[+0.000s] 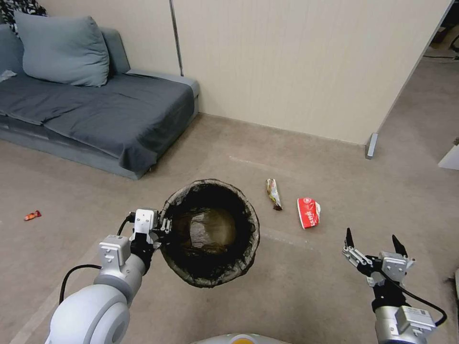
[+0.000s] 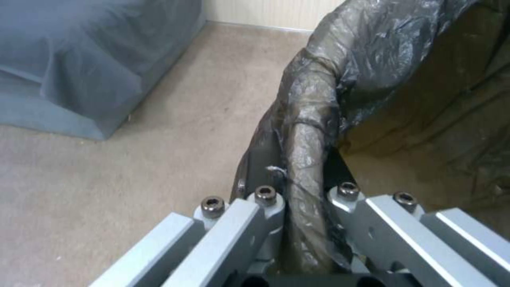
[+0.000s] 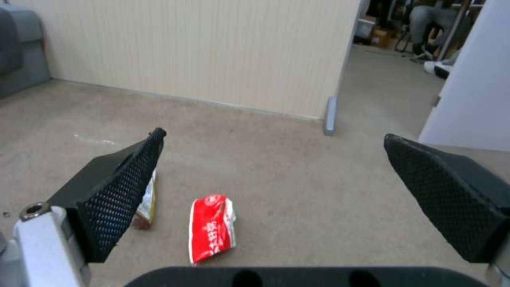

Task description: Pick up the trash bin, then pick up the garbage from the floor and place it into the trash bin.

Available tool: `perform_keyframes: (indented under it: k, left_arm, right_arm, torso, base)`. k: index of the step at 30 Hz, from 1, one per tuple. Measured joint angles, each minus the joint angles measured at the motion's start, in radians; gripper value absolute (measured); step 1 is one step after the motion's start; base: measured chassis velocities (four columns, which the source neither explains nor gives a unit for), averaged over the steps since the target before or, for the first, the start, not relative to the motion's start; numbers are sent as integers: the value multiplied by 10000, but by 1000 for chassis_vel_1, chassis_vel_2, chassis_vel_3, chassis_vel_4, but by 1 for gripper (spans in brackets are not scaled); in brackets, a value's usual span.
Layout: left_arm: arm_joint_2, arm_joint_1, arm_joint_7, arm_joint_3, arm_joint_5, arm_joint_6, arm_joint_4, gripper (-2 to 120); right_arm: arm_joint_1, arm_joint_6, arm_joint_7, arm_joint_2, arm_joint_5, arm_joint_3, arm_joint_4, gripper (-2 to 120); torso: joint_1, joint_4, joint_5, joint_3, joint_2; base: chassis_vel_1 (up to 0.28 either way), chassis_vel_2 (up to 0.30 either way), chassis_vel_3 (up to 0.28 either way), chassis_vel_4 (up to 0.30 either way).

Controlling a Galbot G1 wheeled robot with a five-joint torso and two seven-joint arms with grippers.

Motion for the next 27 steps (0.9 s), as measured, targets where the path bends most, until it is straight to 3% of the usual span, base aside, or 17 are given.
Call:
perform_keyframes:
  k: [27]
  left_arm:
    - [-91,-17,172,35,105,-8,51,1]
  right_arm:
    - [-20,0,24,13,-7,-7,-111,100]
  torso:
    - [0,0,0,0,0]
  base:
    - [-99,99,99,-100]
